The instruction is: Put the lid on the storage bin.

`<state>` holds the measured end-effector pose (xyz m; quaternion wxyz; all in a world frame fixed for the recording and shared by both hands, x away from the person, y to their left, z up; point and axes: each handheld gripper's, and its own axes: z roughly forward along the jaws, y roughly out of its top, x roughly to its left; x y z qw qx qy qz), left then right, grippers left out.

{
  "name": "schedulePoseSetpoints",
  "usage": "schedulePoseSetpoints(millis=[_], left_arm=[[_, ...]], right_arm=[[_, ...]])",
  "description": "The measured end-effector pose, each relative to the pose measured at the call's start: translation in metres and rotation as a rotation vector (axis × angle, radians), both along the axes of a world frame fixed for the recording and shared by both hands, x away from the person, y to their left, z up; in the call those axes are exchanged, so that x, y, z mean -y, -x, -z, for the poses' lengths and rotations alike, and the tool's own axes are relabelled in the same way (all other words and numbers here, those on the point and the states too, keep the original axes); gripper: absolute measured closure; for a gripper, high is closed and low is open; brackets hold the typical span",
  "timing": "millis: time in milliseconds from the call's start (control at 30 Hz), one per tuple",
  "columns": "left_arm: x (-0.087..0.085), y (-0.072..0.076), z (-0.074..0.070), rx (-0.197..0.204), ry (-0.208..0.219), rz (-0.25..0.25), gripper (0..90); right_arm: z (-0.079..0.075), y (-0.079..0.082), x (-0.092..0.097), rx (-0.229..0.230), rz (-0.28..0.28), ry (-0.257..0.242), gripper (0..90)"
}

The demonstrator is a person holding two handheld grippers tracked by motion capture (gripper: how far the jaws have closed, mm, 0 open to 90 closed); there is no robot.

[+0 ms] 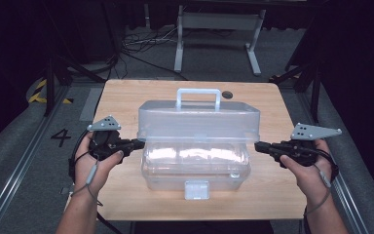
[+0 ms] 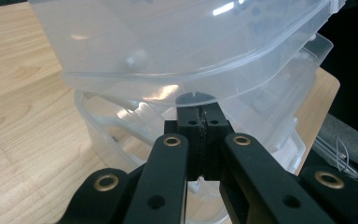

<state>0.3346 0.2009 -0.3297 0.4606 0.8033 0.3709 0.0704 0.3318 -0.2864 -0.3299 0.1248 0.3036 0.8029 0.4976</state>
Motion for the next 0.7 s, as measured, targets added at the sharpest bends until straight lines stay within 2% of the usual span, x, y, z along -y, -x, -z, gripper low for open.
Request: schedulePoseSetpoints(millis=[433, 700], left_arm=[[0.0008, -0.0002, 0.0036, -0.040, -0.083, 0.045, 89.8], [0.0020, -0.0005, 0.0051, -0.063, -0.126, 0.053, 89.7]], right_arm=[[0.0037, -0.0006, -0.0030, -0.055, -0.035, 0.066, 90.0], [0.0064, -0.0015, -0.0060, -0.083, -0.045, 0.113, 90.0]])
